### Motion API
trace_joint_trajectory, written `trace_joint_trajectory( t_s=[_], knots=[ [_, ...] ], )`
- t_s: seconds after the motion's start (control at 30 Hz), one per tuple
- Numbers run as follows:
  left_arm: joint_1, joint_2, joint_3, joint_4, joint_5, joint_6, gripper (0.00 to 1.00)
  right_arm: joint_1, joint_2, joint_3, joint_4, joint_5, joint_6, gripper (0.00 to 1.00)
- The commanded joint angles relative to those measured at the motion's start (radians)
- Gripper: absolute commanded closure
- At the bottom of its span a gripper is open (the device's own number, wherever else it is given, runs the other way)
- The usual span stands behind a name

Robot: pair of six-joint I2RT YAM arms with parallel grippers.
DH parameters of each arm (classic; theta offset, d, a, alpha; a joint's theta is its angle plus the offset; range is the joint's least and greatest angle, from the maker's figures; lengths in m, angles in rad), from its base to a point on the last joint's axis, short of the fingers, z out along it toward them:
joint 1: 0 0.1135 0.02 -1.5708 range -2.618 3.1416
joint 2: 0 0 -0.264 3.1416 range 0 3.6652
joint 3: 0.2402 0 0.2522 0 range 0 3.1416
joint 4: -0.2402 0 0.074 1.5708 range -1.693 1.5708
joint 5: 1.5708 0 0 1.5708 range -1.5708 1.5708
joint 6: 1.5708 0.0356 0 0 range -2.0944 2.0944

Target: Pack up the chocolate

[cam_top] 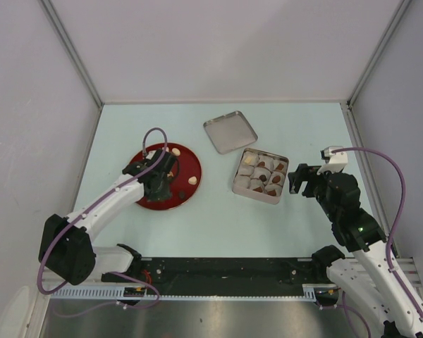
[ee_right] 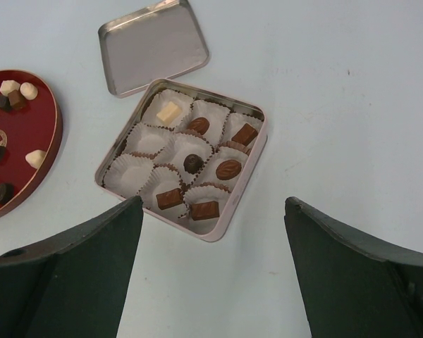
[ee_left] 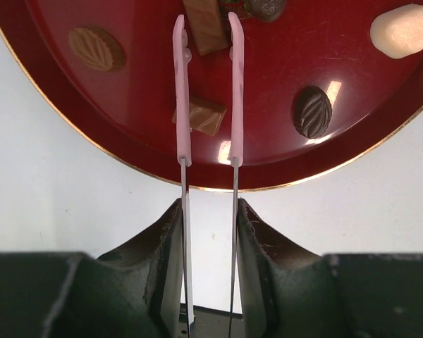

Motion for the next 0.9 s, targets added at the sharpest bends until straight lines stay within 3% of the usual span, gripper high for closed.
trace_joint_trajectory(
  t_s=[0.0,0.4,0.67,0.87],
  knots=[
    [0.015,-0.018,-0.008,0.019,0.003,0.019,0.7,0.001,0.0,0.0,0.035,0.007,-0.013,0.14],
    [0.019,-0.061,0.056,-0.04,-0.065,0.051,0.99,0.001,-0.003,0.0,0.037,0.0,-0.011,0.14],
    [0.019,-0.09,0.127,-0.076,-0.107,0.097,1.0,0.004,-0.009,0.0,0.037,-0.003,-0.01,0.14],
    [0.018,-0.112,0.193,-0.018,-0.034,0.16,1.0,0.003,-0.013,0.0,0.037,-0.008,-0.008,0.14]
  ],
)
